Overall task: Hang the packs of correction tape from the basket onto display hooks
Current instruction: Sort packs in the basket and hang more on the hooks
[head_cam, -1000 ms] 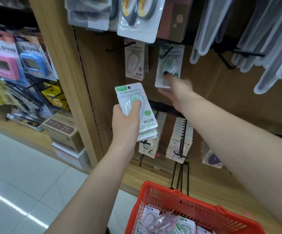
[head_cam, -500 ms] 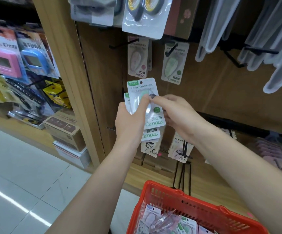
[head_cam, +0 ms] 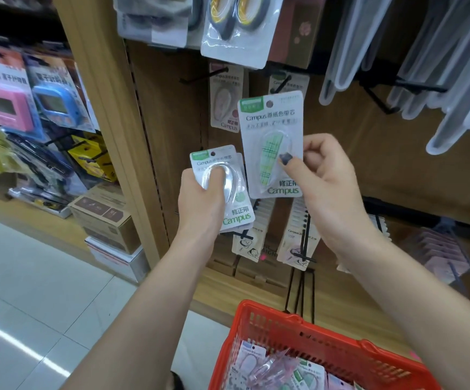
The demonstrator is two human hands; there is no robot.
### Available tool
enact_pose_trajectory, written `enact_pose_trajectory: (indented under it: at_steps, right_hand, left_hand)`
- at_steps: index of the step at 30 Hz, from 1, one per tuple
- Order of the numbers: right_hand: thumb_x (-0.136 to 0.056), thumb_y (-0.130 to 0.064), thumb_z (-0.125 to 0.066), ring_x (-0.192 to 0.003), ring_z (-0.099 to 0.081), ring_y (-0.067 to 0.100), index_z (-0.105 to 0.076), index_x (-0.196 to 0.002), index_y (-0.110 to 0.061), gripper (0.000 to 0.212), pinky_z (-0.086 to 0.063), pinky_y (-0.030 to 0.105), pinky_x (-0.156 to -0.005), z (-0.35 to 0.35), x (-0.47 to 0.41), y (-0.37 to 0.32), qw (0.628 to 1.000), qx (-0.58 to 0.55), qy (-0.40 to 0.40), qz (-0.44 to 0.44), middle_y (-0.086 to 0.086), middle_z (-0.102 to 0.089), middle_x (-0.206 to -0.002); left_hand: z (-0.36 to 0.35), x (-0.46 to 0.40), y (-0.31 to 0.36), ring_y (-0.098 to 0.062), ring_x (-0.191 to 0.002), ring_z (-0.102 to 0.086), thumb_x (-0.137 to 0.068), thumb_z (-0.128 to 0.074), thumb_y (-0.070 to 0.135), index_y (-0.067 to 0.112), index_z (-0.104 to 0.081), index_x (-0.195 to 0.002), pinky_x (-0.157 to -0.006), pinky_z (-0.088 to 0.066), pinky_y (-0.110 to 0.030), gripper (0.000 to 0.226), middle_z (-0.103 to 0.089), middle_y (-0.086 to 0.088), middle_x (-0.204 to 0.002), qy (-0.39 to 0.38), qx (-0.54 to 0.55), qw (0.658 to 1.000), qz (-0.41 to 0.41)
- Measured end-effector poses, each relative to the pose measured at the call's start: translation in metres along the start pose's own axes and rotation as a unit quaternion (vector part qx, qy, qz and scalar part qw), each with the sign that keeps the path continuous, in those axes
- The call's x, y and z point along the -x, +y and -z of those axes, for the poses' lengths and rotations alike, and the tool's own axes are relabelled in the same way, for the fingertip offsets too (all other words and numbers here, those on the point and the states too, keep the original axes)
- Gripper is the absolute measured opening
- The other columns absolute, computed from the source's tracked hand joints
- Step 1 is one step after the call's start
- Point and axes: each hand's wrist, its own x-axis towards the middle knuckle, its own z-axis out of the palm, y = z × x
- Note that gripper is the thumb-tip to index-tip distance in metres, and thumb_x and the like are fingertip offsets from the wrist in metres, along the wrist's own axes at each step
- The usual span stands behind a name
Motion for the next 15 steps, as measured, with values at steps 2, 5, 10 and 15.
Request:
enact_pose_trajectory:
  at_steps: [2, 5, 10, 15]
  right_hand:
    - [-0.104, -0.014, -0.062, -0.099, -0.077, 0.019, -0.055, -0.11, -0.01, 0.01, -0.064, 0.041, -0.086, -0.003, -0.003, -0.004, 1.0, 0.004, 0.008, 0.02, 0.008, -0.078, -0.108]
    - [-0.104, -0.018, -0.063, -0.1, -0.077, 0.02, -0.055, -0.109, -0.01, 0.013, -0.062, 0.046, -0.092, -0.01, -0.01, -0.006, 1.0, 0.006, 0.017, 0.022, 0.009, -0.078, -0.107]
    - [-0.103, -0.026, -0.065, -0.101, -0.076, 0.026, -0.055, -0.104, -0.015, 0.014, -0.059, 0.057, -0.095, -0.021, -0.018, 0.005, 0.998, -0.035, 0.046, -0.031, 0.014, -0.077, -0.103]
    - [-0.096, -0.039, -0.065, -0.108, -0.071, 0.04, -0.054, -0.103, -0.018, 0.025, -0.058, 0.06, -0.094, -0.029, -0.072, 0.019, 0.99, -0.028, 0.093, -0.106, 0.021, -0.071, -0.119]
  left_hand:
    - [0.002, 0.0, 0.0, -0.027, -0.093, -0.076, -0.104, -0.055, 0.038, 0.025, -0.055, -0.112, -0.064, -0.065, -0.053, 0.016, -0.066, -0.003, -0.112, 0.006, 0.0, 1.0, -0.006]
    - [0.003, 0.001, 0.001, -0.029, -0.093, -0.076, -0.103, -0.056, 0.039, 0.026, -0.055, -0.111, -0.064, -0.064, -0.057, 0.015, -0.066, -0.002, -0.112, 0.014, -0.005, 1.0, -0.02]
    - [0.001, 0.003, 0.0, -0.021, -0.089, -0.076, -0.105, -0.056, 0.036, 0.024, -0.055, -0.114, -0.062, -0.065, -0.051, 0.015, -0.065, 0.001, -0.11, 0.015, -0.002, 0.999, -0.036]
    - [0.001, 0.002, -0.002, -0.016, -0.092, -0.075, -0.106, -0.055, 0.037, 0.021, -0.054, -0.12, -0.065, -0.066, -0.045, 0.021, -0.066, 0.004, -0.113, 0.022, -0.003, 0.999, -0.034]
